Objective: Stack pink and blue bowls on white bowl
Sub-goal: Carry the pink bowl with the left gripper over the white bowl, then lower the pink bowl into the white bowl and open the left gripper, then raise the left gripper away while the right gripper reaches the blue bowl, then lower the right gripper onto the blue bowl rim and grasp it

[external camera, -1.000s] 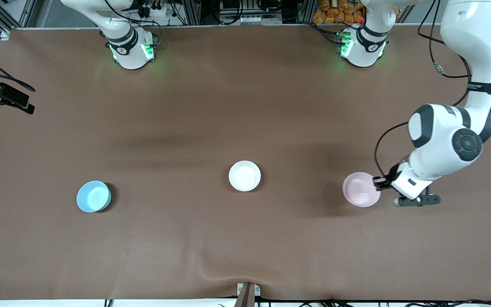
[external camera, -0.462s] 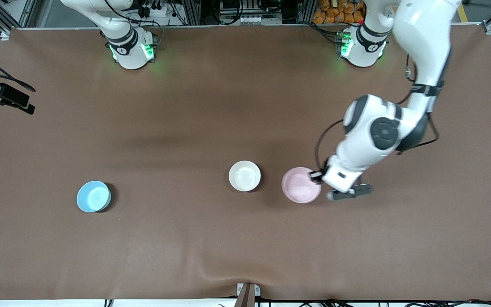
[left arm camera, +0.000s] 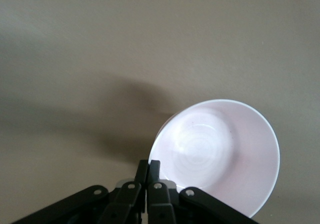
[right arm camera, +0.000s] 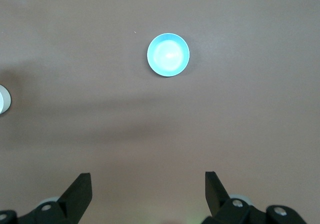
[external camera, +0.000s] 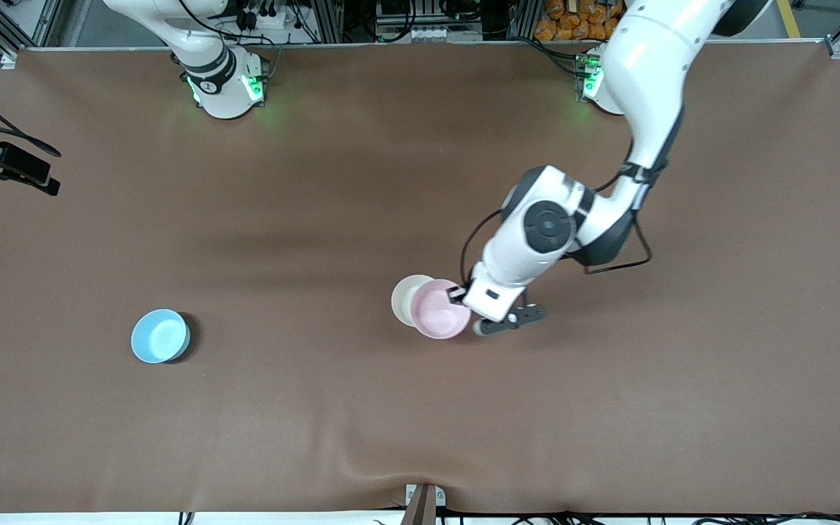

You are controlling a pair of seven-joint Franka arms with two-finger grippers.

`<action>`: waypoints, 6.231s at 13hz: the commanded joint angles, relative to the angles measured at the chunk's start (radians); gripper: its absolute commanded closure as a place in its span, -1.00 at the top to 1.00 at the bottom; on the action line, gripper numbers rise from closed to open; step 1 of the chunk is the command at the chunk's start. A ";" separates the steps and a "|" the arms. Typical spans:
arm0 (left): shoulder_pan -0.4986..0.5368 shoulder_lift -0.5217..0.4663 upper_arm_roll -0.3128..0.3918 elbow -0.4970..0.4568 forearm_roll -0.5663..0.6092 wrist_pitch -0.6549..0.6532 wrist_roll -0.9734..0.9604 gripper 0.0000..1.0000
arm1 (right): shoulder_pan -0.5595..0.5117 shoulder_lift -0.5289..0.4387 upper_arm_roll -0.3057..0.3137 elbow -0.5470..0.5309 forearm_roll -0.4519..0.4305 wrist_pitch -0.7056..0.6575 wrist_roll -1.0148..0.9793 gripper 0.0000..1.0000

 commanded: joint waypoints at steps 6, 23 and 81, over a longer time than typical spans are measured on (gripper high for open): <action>-0.067 0.043 0.019 0.029 -0.003 0.032 -0.054 -1.00 | 0.007 0.000 0.002 0.003 0.001 0.002 -0.003 1.00; -0.075 0.054 0.019 -0.047 0.011 0.089 -0.050 -1.00 | 0.005 0.000 0.002 0.003 0.001 0.002 -0.003 1.00; 0.416 -0.696 0.203 -0.001 0.087 -0.850 0.893 1.00 | -0.089 0.666 -0.007 -0.158 -0.070 0.751 -0.090 0.93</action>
